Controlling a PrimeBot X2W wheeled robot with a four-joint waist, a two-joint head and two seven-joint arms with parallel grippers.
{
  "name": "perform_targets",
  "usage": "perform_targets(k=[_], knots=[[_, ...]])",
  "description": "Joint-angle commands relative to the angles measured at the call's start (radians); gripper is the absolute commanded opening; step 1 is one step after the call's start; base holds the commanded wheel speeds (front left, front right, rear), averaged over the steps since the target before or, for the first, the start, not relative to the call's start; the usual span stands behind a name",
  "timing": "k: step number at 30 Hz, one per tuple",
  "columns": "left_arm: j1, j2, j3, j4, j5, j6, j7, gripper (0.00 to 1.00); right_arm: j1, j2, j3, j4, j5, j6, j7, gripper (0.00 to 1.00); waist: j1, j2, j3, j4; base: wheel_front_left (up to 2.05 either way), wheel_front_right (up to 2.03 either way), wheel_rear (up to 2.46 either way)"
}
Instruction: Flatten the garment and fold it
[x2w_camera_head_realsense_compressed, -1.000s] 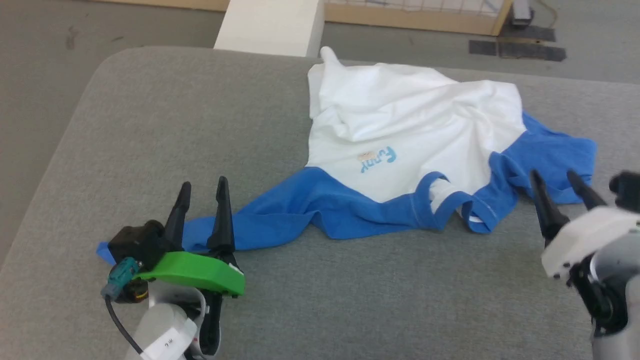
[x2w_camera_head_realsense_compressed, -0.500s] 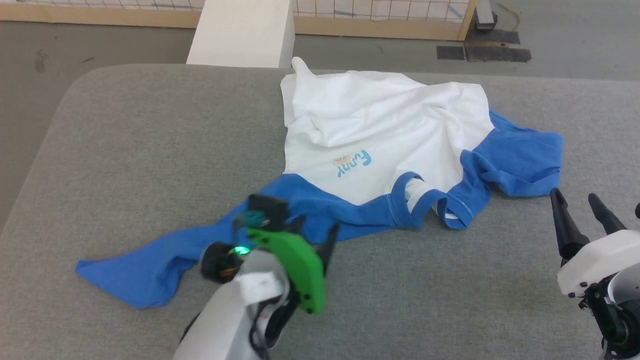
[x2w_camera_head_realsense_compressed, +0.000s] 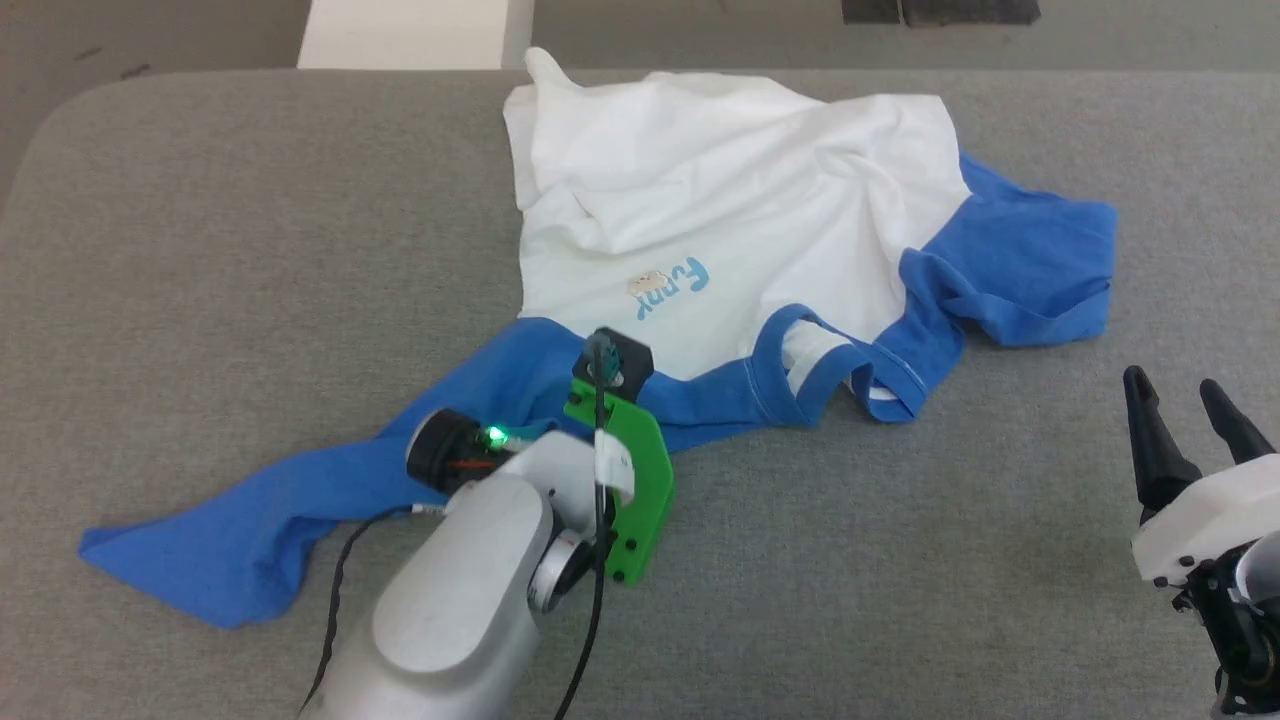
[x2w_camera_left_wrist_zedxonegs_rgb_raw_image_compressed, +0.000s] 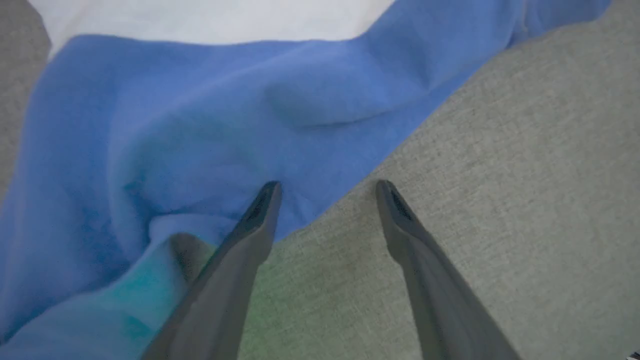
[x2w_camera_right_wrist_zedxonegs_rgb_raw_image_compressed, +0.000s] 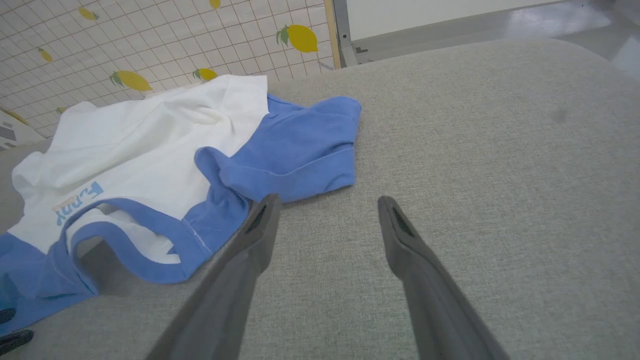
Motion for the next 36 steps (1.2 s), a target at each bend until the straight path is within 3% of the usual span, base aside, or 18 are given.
perform_targets(k=[1,6,7,8,9,17,23,28,36], knots=[[-0.013,0.01,-0.004,0.025,0.014,0.009,0.009,1.0,-0.019,0.003,-0.002,-0.007,0.006,-0.001,-0.007,1.0,0.0001,-0.0001,0.028,-0.019,0.0,0.0,0.0],[-0.013,0.01,-0.012,0.07,0.007,0.012,0.039,1.0,-0.022,0.005,0.001,-0.003,0.011,-0.001,-0.012,1.0,0.0001,-0.0001,0.045,-0.02,0.0,0.0,0.0],[-0.01,0.007,-0.01,0.073,-0.004,0.01,0.045,0.27,-0.024,0.005,0.003,-0.002,0.013,-0.001,-0.013,1.0,0.0001,-0.0001,0.047,-0.02,0.0,0.0,0.0],[-0.008,0.004,-0.009,0.075,-0.012,0.008,0.048,0.03,-0.025,0.006,0.004,0.0,0.014,-0.001,-0.015,1.0,0.0001,-0.0001,0.048,-0.019,0.0,0.0,0.0],[-0.005,0.002,-0.012,0.078,-0.02,0.002,0.057,0.0,-0.026,0.006,0.005,0.002,0.016,-0.001,-0.016,1.0,0.0001,-0.0001,0.049,-0.017,0.0,0.0,0.0],[0.022,-0.006,0.011,0.026,-0.074,-0.002,0.034,0.0,-0.021,0.002,0.028,0.017,0.006,-0.001,-0.009,1.0,0.0001,-0.0001,0.035,-0.001,0.0,0.0,0.0],[0.068,0.015,0.056,-0.087,-0.099,0.034,-0.002,0.0,-0.025,-0.05,0.124,0.041,-0.04,-0.001,0.115,1.0,0.0001,-0.0001,0.03,0.013,0.0,0.0,0.0],[0.108,0.031,0.078,-0.192,-0.106,0.07,-0.01,0.0,-0.119,-0.092,0.211,0.095,-0.064,-0.001,0.232,1.0,0.0001,-0.0001,0.046,0.034,0.0,0.0,0.0],[0.101,0.034,0.077,-0.254,-0.103,0.086,-0.004,0.0,-0.277,-0.114,0.273,0.233,-0.114,-0.001,0.286,1.0,0.0001,-0.0001,0.087,0.062,0.0,0.0,0.0]])
